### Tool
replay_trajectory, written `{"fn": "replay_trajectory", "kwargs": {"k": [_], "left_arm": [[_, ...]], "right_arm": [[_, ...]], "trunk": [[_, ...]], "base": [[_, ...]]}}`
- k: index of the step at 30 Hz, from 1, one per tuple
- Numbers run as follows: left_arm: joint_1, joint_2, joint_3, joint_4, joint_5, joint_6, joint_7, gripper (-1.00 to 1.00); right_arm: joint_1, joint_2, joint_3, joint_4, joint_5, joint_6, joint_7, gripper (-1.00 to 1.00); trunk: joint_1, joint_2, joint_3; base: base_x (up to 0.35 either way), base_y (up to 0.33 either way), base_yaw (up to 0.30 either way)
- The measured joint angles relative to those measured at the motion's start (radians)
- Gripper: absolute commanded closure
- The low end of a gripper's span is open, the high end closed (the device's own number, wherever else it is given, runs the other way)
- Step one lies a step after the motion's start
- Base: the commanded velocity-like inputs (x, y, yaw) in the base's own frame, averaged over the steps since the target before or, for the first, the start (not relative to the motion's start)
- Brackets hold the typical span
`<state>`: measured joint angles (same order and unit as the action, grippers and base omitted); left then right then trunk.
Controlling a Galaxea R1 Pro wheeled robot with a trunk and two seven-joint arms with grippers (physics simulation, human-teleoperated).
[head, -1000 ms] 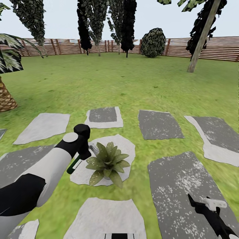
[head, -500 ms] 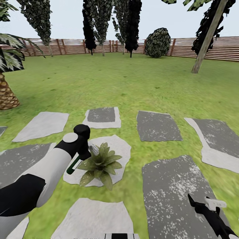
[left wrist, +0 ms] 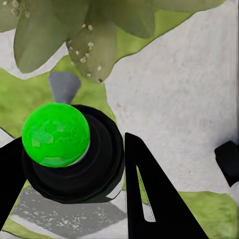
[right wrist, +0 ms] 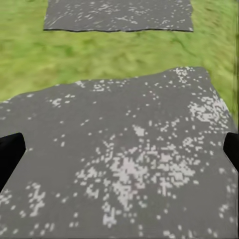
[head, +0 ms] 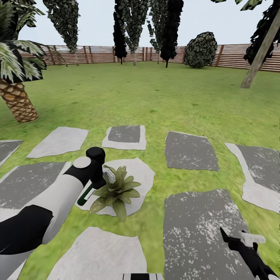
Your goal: Pick up the pesticide atomizer in the garden and spray insectifuge to fully cover both potted plants in the garden.
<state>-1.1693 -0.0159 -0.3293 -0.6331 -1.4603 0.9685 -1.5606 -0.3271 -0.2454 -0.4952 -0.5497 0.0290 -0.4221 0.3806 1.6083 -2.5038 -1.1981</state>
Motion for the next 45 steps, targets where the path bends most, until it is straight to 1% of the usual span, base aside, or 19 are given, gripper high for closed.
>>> {"fn": "replay_trajectory", "kwargs": {"k": [9,10,13,16,22,29,33,38,45], "left_arm": [[0.0,0.011,0.005,0.001,-0.001,-0.001,0.0,1.0],[0.0,0.015,0.006,0.001,-0.002,-0.002,0.0,1.0],[0.001,0.038,0.01,0.002,-0.003,-0.004,0.0,1.0],[0.001,0.05,0.009,0.002,-0.003,-0.008,0.0,1.0],[0.005,0.048,0.006,0.001,0.0,-0.007,0.0,1.0],[0.007,0.046,0.006,0.001,-0.004,-0.005,0.0,1.0],[0.007,0.046,0.005,0.0,-0.004,-0.004,-0.001,1.0],[0.007,0.043,0.005,0.001,-0.004,-0.002,-0.001,1.0],[0.007,0.043,0.005,0.001,-0.004,0.0,-0.001,1.0]], "right_arm": [[0.0,-0.001,0.0,0.001,0.0,-0.001,0.0,-1.0],[0.0,-0.001,0.0,0.001,0.0,-0.001,0.0,-1.0],[0.0,0.001,0.0,0.001,0.0,-0.002,-0.001,-1.0],[0.0,0.001,0.0,0.001,0.0,-0.002,-0.001,-1.0],[0.0,0.001,0.0,0.003,0.0,-0.002,-0.001,-1.0],[0.0,0.001,0.0,0.003,0.0,-0.002,-0.001,-1.0],[0.0,0.001,0.0,0.001,0.0,-0.001,0.0,-1.0],[0.0,0.001,0.0,0.001,0.0,-0.002,0.0,-1.0],[0.0,0.001,0.0,0.001,0.0,-0.002,0.0,-1.0]], "trunk": [[0.0,0.0,0.0],[0.0,0.0,0.0],[0.0,0.0,0.0],[0.0,0.0,0.0],[0.0,0.0,0.0],[0.0,0.0,0.0],[0.0,0.0,0.0],[0.0,0.0,0.0],[0.0,0.0,0.0]], "base": [[0.12,-0.181,0.004],[0.039,-0.024,0.168],[0.015,-0.009,0.235],[0.002,-0.001,0.272],[0.0,0.0,0.277],[-0.005,-0.003,0.278],[-0.192,-0.156,0.244],[-0.19,-0.211,0.043],[-0.021,-0.261,0.002]]}}
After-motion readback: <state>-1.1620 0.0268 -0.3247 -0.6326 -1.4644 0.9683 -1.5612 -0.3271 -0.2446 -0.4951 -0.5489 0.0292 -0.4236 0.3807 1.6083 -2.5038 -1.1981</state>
